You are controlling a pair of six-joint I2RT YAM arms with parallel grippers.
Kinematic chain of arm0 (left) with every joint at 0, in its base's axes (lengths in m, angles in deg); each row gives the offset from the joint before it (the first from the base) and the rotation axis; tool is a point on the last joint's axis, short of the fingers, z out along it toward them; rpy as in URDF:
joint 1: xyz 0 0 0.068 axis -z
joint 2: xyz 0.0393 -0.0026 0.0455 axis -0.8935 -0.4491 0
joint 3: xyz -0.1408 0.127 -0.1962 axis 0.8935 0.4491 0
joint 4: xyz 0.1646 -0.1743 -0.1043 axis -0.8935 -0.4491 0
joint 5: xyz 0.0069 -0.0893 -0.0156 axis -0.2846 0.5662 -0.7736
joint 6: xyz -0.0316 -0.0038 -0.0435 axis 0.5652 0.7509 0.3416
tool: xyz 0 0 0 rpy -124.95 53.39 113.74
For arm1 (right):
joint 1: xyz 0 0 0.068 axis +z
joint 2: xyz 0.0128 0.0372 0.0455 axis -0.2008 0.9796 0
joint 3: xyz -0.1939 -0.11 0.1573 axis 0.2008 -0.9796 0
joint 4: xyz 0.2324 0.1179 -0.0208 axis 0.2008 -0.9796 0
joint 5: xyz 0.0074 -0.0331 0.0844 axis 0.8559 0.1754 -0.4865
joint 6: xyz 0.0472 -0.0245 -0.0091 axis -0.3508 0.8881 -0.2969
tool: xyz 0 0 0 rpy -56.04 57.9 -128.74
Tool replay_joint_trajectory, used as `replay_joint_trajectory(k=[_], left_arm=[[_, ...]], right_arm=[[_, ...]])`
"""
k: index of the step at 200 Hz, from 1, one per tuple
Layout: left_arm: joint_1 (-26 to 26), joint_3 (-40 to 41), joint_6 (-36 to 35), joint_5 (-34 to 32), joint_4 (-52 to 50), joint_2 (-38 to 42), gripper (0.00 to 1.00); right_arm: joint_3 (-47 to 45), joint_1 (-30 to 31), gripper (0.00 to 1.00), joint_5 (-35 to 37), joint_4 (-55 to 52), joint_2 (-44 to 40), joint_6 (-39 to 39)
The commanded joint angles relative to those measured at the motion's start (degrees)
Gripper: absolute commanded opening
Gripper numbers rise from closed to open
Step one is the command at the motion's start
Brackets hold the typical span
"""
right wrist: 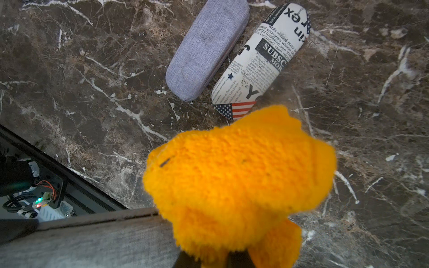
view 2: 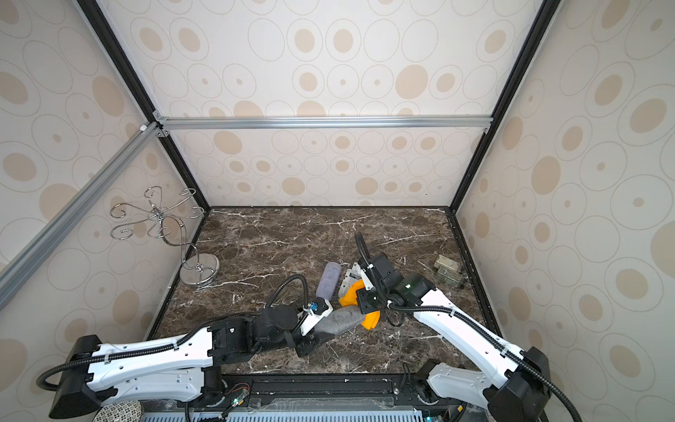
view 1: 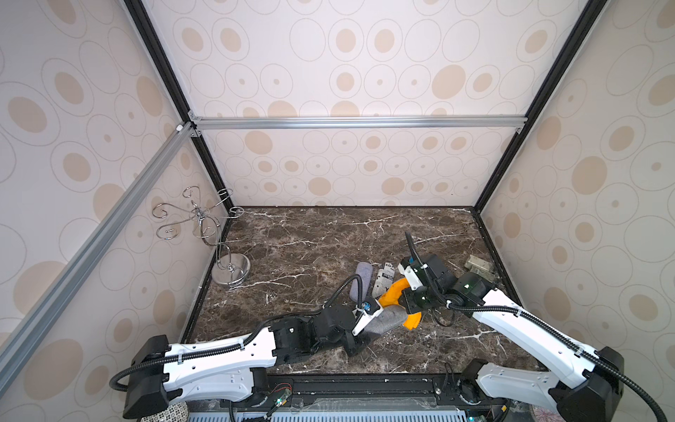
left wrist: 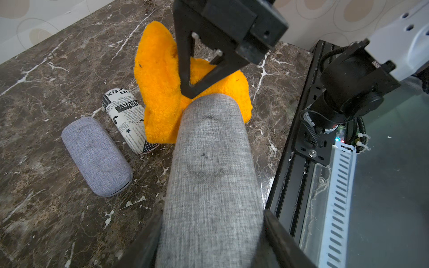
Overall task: Wipe the eyeglass case
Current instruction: Wipe the dirt from the eyeglass case.
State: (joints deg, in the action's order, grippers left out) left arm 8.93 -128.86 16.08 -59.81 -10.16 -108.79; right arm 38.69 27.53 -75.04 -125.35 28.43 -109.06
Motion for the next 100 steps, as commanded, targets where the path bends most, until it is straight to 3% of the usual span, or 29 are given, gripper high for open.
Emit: replay_joint_trajectory(k=[1, 27, 100], left_arm=[[0.2, -2.3, 0.6, -2.5, 0.2, -1.2, 0.16], [-0.4, -2.2, 2.0, -6.7, -0.6, -0.4, 0.15], [-3.9, 0.0, 2.8, -10.2, 0.2, 3.1, 0.14]], right_arm=[[2.1, 0.2, 0.0, -5.3, 1.6, -1.9, 0.2], [0.5, 0.3, 0.0, -4.1, -3.6, -5.7, -0.5], [-2.3, 0.2, 0.0, -5.2, -11.8, -15.3, -2.6]])
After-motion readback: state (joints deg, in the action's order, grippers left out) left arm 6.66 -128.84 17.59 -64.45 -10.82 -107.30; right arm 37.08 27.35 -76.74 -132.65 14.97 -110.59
